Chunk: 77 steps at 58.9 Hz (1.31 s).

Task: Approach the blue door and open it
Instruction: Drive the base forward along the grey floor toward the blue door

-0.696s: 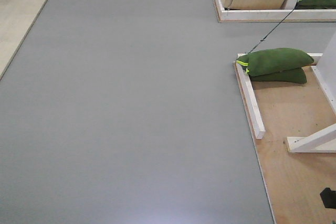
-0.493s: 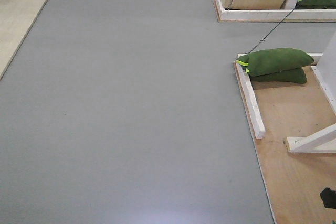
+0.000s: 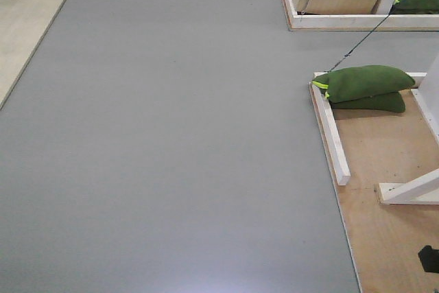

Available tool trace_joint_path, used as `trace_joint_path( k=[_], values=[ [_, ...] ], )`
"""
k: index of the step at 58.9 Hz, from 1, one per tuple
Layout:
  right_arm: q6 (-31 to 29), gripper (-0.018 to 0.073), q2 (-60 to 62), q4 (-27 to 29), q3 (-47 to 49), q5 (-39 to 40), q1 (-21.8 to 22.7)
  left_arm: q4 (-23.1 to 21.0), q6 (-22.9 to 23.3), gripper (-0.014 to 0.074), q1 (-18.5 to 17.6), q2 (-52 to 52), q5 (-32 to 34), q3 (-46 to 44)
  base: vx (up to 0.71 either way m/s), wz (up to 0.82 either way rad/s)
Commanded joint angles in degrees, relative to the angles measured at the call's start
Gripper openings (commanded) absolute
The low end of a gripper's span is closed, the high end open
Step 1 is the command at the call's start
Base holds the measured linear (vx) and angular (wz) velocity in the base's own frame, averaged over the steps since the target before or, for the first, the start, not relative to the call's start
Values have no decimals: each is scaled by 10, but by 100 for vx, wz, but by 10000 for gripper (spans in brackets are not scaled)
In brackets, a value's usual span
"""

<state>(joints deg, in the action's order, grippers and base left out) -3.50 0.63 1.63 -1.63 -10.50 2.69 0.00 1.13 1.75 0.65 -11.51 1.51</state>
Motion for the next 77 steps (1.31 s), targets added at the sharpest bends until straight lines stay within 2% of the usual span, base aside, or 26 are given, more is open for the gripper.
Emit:
trace_joint_path(
  k=[1, 41, 77],
  values=[
    [-2, -1, 10, -1, -2, 48, 3, -3, 4, 73, 0, 10, 47, -15, 6, 2],
    [-2, -1, 10, -1, -2, 48, 0, -3, 4, 73, 0, 9, 47, -15, 12, -5],
    [-2, -1, 11, -1, -2, 48, 3, -3, 4, 73, -2, 9, 40, -10, 18, 16]
  ],
)
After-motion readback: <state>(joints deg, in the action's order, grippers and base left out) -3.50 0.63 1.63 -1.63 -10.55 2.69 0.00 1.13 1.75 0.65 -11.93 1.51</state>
